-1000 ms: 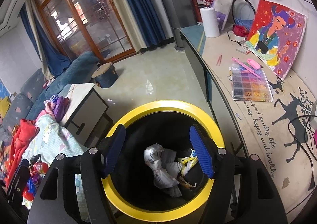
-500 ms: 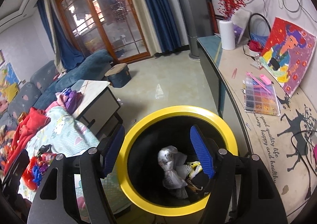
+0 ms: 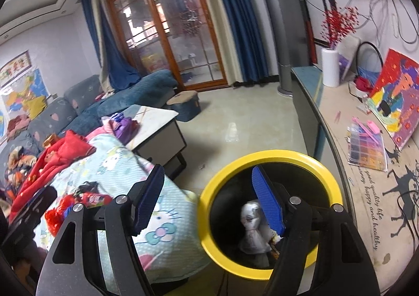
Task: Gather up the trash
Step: 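Move both tools back over the trash on the bed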
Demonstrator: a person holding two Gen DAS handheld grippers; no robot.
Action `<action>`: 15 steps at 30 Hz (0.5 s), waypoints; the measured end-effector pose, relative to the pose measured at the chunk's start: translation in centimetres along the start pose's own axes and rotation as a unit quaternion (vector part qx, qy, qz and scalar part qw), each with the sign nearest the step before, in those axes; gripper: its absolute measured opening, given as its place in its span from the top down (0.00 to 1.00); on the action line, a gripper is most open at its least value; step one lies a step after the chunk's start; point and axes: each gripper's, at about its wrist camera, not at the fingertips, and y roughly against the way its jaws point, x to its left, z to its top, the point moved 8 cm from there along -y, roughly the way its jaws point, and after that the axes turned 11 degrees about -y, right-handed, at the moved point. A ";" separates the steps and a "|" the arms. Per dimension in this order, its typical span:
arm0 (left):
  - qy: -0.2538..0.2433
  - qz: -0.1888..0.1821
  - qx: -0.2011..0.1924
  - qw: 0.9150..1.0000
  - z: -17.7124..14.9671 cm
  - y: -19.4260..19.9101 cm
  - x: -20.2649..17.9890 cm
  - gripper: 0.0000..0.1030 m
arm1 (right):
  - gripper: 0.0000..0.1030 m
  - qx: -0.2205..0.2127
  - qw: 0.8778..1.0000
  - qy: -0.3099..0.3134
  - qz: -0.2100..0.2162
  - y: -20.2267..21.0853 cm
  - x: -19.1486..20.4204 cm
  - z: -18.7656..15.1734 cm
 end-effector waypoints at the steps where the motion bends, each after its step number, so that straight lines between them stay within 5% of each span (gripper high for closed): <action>1: 0.003 0.003 -0.001 1.000 0.0 0.2 0.4 0.11 | 0.34 0.001 1.000 0.006 0.004 0.0 0.6 -0.3; 15: 0.044 0.050 -0.006 0.998 -0.4 2.3 6.1 0.11 | 0.33 0.033 0.996 0.072 0.039 -0.4 6.6 -3.8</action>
